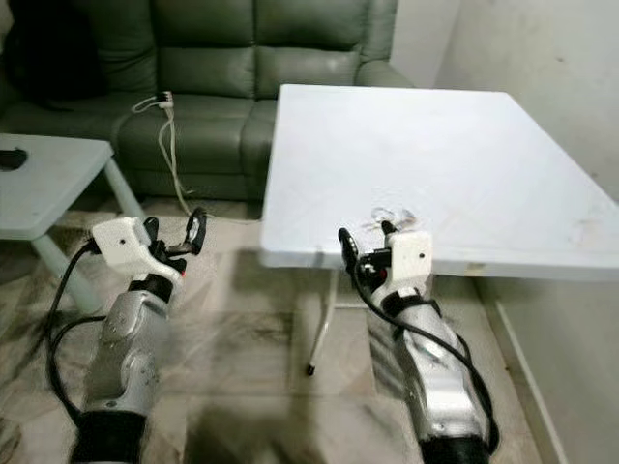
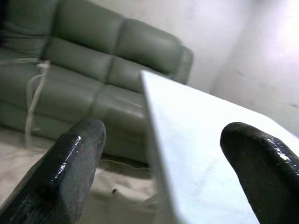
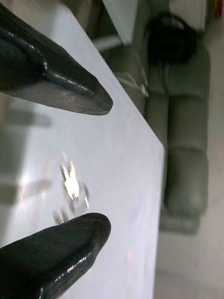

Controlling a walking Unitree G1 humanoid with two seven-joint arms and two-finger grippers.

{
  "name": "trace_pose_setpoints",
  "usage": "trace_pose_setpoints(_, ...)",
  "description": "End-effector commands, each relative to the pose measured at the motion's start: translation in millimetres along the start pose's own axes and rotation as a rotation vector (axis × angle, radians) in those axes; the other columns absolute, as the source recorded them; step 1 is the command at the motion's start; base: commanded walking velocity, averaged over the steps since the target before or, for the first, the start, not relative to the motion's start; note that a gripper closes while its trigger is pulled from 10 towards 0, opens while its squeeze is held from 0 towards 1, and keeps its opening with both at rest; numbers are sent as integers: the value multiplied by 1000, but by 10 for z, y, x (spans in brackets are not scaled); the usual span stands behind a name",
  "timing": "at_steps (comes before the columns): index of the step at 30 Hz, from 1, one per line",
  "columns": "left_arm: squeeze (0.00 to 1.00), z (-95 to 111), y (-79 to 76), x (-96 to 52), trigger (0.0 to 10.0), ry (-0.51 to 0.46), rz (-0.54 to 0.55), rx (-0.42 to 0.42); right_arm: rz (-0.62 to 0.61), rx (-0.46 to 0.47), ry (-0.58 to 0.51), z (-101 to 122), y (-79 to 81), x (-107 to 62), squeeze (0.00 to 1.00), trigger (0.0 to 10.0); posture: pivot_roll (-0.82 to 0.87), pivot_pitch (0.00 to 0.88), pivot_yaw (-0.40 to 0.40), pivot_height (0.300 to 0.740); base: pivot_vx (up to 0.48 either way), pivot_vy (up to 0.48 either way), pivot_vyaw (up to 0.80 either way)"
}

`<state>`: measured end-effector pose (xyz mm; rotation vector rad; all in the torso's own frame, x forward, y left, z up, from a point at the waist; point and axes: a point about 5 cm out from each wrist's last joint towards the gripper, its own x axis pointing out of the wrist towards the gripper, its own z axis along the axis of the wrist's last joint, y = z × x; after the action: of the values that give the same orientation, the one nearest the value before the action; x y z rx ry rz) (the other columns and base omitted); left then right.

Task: Hang keys on a hook

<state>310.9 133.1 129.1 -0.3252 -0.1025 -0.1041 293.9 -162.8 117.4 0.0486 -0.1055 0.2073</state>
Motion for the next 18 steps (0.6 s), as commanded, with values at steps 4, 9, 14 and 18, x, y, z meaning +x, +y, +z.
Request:
trace_pose_setpoints(4, 0, 61, 64, 16, 10000, -12, 15, 16, 23, 10, -26, 61, 71, 39, 0, 10000, -2, 0, -66, 740, 322, 0, 0)
trace_pose_setpoints(9, 0, 61, 68, 15, 10000, -12, 17, 17, 25, 10, -26, 63, 73, 39, 0, 10000, -1, 0, -68, 740, 318, 0, 0)
trace_pose_setpoints(14, 0, 58, 71, 13, 10000, -12, 21, 16, 27, 9, -25, 64, 71, 38, 0, 10000, 0, 0, -70, 740, 313, 0, 0)
trace_pose_setpoints(18, 0, 58, 71, 12, 10000, -13, 23, 15, 29, 8, -25, 65, 71, 39, 0, 10000, 0, 0, -73, 740, 309, 0, 0)
